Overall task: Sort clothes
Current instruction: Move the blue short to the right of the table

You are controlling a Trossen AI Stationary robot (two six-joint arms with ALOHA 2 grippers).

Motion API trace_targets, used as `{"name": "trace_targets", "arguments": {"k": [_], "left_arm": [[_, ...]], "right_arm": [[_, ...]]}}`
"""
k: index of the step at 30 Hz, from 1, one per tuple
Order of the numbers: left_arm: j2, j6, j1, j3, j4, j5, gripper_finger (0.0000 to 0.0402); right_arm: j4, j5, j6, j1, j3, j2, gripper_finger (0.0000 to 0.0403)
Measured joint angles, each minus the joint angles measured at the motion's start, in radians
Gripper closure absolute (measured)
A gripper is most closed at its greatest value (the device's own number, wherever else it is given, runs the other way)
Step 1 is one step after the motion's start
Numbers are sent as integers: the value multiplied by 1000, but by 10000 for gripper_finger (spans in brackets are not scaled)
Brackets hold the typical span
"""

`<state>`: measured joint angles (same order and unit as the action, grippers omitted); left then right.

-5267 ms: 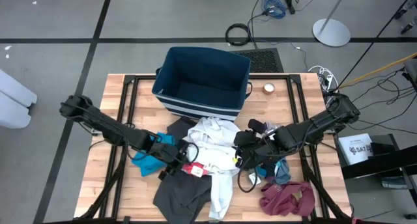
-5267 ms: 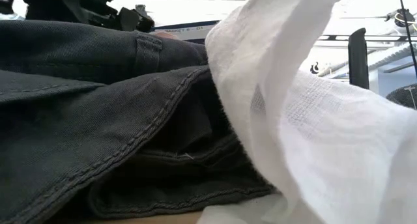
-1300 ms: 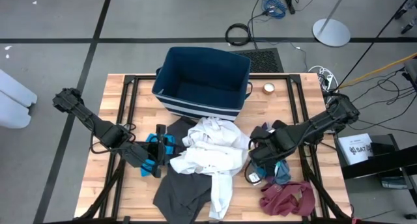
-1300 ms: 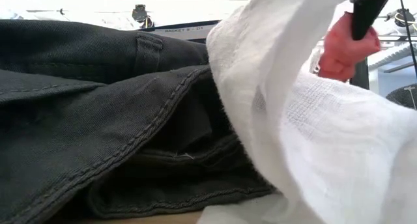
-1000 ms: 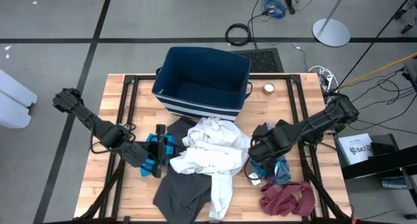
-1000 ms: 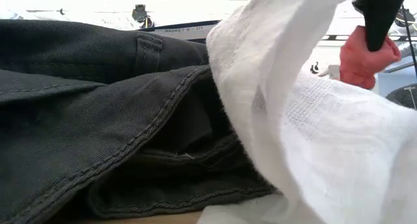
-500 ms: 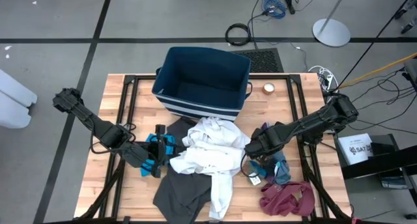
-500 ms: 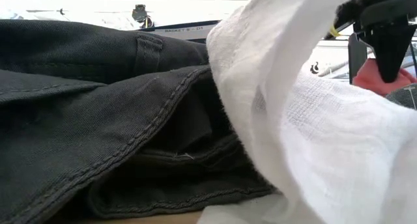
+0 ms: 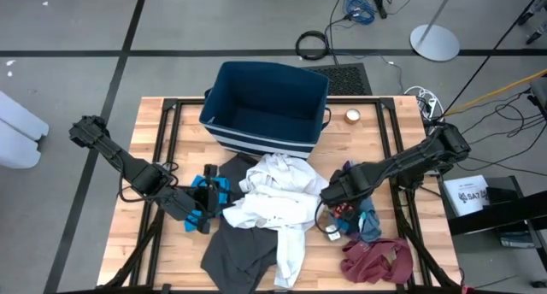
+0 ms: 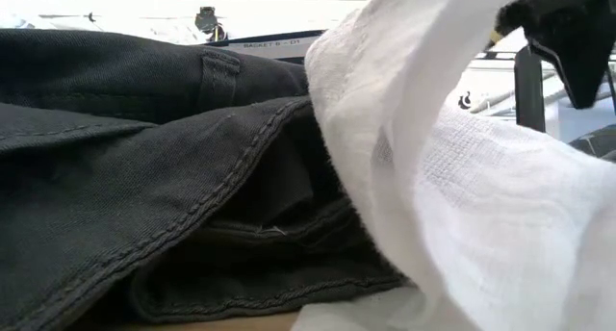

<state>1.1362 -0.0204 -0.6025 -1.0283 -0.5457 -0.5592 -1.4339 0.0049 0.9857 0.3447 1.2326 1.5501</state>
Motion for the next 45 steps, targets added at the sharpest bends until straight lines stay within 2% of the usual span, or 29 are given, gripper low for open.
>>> {"name": "trace_targets", "arguments": {"k": [6, 12, 16, 19, 24, 27, 32, 41, 45], "left_arm": [[0, -26, 0, 0, -53, -9, 262], [0, -178, 2, 2, -185, -30, 262], [0, -364, 2, 25, -264, -11, 262], [0, -514, 2, 58, -267, 44, 262], [3, -710, 1, 126, -289, 178, 262], [12, -800, 0, 162, -311, 226, 262], [52, -819, -6, 212, -310, 301, 262], [187, -677, -8, 223, -273, 300, 262], [242, -671, 0, 223, -276, 267, 262]], "right_arm": [[1, 123, -9, 10, 100, 0, 263], [62, 328, -31, 60, 210, 0, 264], [220, 498, -183, 92, 233, 0, 263], [371, 564, -377, 98, 234, 0, 263], [619, 572, -682, 90, 234, 0, 264], [700, 568, -782, 91, 234, -2, 264], [661, 566, -789, 105, 234, -3, 264], [628, 566, -789, 108, 234, -3, 264], [628, 566, -790, 107, 234, -3, 264]]}}
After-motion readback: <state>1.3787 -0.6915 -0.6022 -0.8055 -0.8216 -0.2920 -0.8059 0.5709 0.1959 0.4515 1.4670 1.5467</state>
